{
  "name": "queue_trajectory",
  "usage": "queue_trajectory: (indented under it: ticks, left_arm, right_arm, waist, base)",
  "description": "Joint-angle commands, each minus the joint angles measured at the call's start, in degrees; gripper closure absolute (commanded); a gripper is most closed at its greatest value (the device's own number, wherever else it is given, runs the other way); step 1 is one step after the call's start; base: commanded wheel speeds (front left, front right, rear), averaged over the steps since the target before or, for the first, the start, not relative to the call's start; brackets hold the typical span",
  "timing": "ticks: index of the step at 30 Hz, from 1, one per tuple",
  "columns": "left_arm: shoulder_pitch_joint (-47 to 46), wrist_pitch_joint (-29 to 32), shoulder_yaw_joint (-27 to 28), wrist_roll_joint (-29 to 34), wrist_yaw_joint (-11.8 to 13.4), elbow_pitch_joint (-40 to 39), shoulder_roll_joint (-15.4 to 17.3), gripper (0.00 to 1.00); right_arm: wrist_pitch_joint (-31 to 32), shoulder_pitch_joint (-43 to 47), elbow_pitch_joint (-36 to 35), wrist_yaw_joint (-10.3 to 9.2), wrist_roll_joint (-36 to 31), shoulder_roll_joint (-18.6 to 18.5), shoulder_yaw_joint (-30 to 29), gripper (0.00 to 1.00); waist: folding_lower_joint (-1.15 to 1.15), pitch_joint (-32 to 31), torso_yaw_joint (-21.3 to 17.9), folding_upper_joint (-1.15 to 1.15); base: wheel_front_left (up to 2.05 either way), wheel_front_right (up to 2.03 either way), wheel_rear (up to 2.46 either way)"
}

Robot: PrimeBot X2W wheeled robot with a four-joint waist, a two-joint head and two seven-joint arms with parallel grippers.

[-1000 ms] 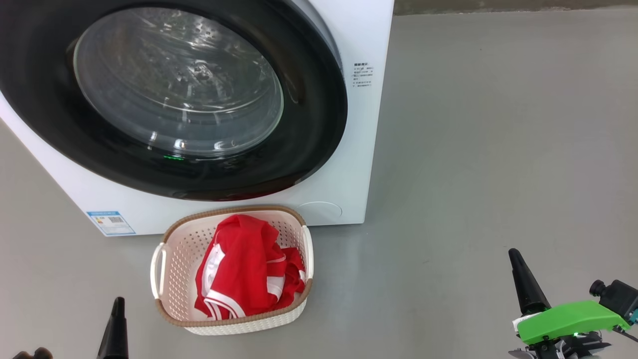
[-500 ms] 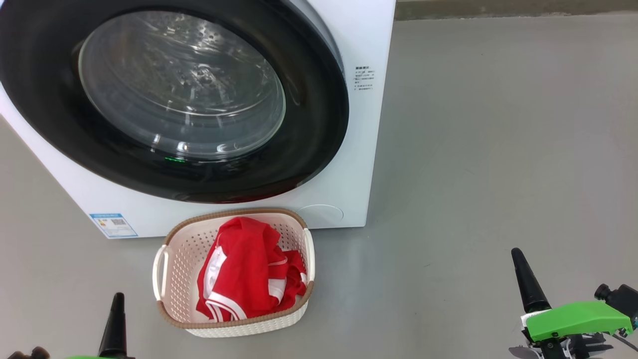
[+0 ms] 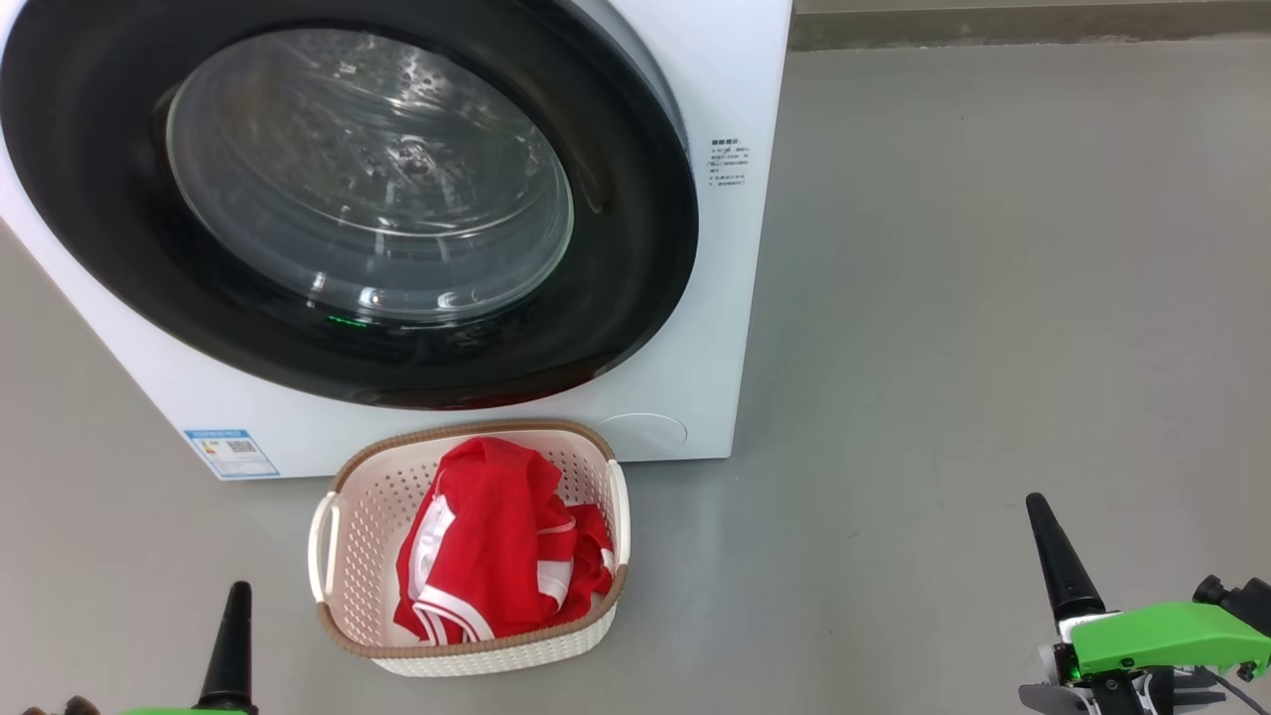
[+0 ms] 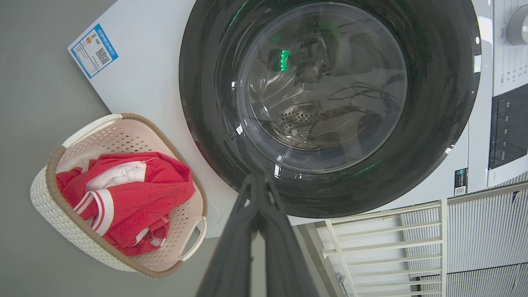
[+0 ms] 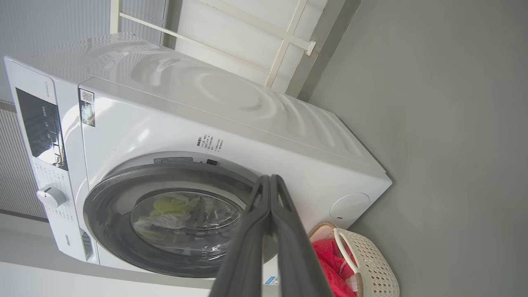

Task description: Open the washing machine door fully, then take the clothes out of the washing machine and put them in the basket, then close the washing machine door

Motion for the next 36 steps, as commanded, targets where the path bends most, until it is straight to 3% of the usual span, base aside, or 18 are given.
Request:
queue_trajectory:
  ticks: [1,30,36]
  left_arm:
    - [-2.7,0.6,1.9,-1.7,-0.1,-1.2,0.6,1.00]
    - [-4.2,5.5,4.3,-17.1,-0.2,-1.2,-1.1,1.00]
    - [-4.2,5.6,4.3,-17.1,-0.2,-1.2,-1.1,1.00]
  right_arm:
    - [0.5,-0.5,-1.9,-0.04,1.8,0.0,0.7,1.00]
    - [5.5,-0.2,-2.9,-0.06,18.8,1.7,-1.7,1.00]
    - [5.5,-0.2,-2.9,-0.06,18.9,1.8,-1.8,1.00]
  waist:
    - [0.00,-0.1,0.0,0.00]
    - [0.00,-1.4,0.5,0.00]
    - [0.00,-1.4,0.5,0.00]
  base:
    - [0.00,0.00,0.00]
    - [0.00,0.00,0.00]
    - [0.00,0.00,0.00]
